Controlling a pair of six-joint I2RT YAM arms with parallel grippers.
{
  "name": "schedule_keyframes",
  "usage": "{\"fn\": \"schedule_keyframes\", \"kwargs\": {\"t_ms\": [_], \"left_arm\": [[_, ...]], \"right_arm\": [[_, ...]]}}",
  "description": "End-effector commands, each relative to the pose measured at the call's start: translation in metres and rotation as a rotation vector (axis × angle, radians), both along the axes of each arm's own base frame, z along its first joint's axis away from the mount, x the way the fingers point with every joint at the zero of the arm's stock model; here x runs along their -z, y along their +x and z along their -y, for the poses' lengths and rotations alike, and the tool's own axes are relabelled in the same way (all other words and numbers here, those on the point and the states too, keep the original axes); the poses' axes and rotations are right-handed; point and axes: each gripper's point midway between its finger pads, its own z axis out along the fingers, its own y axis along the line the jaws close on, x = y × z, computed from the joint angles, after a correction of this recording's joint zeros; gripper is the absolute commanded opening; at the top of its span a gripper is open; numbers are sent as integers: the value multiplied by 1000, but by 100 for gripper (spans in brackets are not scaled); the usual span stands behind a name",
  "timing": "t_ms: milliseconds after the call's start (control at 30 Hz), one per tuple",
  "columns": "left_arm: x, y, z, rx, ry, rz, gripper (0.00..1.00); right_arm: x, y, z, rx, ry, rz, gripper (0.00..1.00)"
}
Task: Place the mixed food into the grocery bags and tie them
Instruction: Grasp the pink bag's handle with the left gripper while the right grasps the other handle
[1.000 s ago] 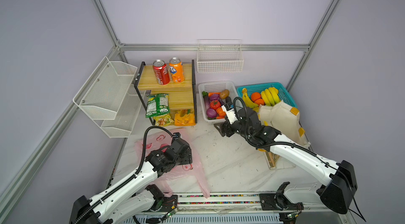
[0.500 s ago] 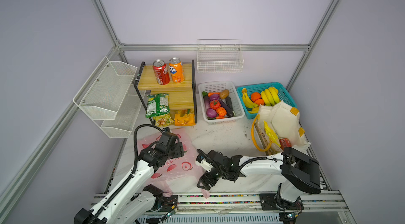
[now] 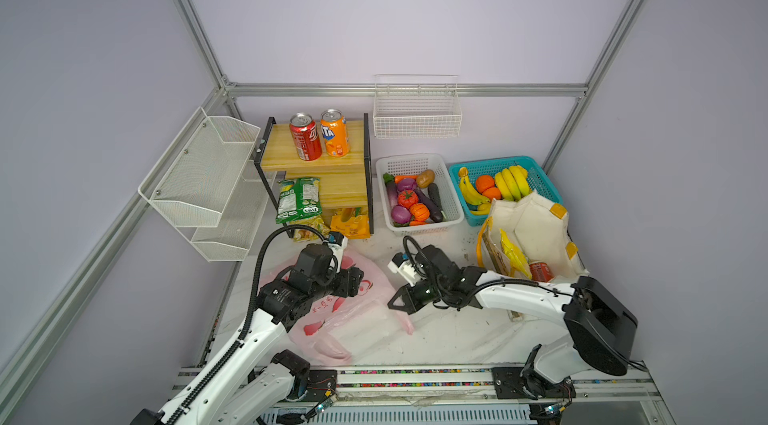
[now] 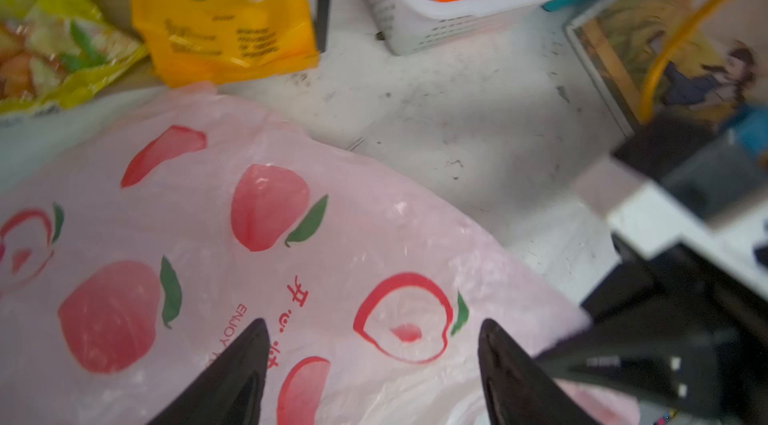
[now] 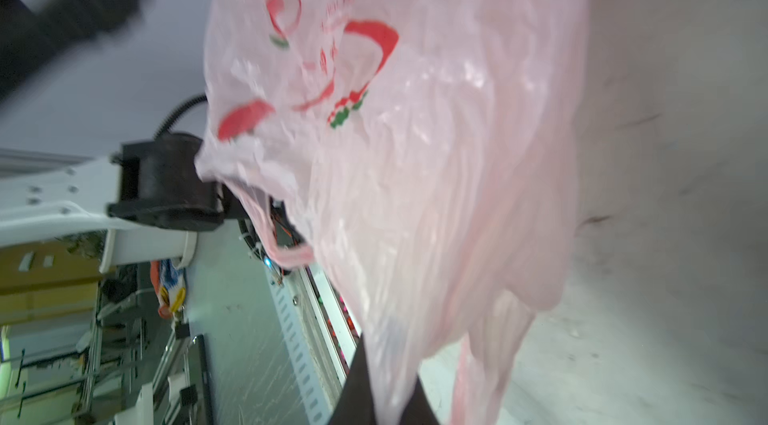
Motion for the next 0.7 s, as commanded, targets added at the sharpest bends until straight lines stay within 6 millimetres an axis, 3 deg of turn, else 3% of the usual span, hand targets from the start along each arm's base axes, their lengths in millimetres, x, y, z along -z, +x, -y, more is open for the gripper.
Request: {"fn": "schedule_keyframes", "kwargs": {"t_ms": [0,100,233,467,667], "left_arm": [[-70,-12,38,312,19,293,77],[-75,-25,55,430,32,352,78],[-65,-29,70,414,70,340,79],[-47,-38,90,229,46,308,83],[-7,-45,85,123,147,289,83]], "right_arm": [[-36,5,20,-18,50,3,7],[-56,17,33,38,87,31,7],[-72,23,36,78,117,51,7],[-76,32,35,123,119,39,7],[-75,36,34,132,116,46,7]]}}
